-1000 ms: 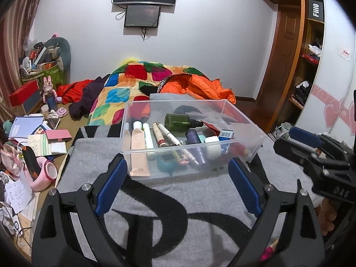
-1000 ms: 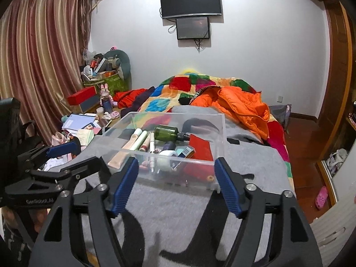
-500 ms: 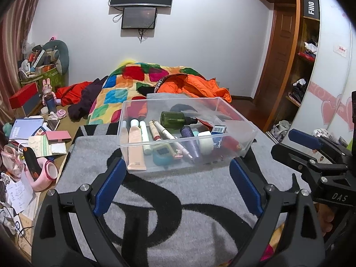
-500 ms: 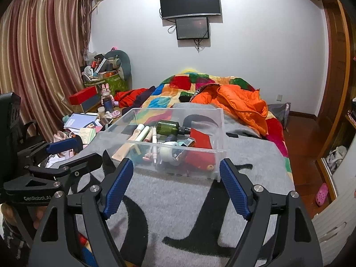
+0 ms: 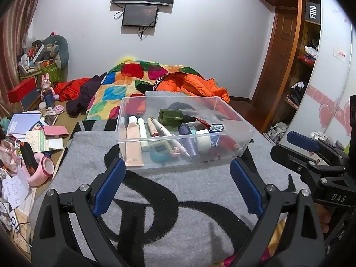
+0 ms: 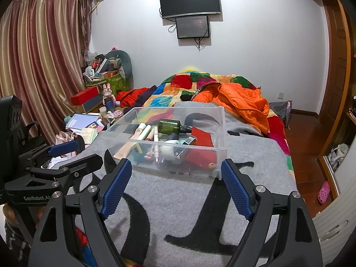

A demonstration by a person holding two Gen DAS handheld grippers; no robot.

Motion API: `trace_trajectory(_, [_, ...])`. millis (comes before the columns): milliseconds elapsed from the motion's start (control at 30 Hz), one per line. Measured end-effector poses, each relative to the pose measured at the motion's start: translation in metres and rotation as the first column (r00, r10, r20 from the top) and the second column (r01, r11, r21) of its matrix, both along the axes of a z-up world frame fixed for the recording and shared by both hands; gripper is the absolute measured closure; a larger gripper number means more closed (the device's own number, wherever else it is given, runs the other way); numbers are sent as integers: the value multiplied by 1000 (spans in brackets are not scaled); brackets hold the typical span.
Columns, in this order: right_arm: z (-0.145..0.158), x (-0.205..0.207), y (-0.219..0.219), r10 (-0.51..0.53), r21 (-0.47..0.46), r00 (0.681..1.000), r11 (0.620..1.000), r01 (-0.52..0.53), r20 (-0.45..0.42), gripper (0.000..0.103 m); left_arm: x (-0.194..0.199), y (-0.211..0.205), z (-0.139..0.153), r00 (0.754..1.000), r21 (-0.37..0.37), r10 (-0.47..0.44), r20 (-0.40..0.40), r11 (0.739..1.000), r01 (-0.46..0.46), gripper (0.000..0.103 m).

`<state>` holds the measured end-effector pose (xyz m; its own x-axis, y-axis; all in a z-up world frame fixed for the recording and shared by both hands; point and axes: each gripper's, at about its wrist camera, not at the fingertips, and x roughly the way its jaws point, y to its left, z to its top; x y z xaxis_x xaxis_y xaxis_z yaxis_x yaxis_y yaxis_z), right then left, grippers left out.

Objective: Organize objects

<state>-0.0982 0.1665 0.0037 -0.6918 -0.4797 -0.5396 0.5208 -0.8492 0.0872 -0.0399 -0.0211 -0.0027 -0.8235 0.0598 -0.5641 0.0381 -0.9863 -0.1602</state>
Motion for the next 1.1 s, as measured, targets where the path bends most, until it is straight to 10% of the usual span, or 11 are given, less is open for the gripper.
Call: trace_trajectory(1100, [-2, 4, 2, 4, 3, 1000, 1000, -4, 2, 21, 6, 13, 3, 1000, -60, -28, -11, 998, 27, 7])
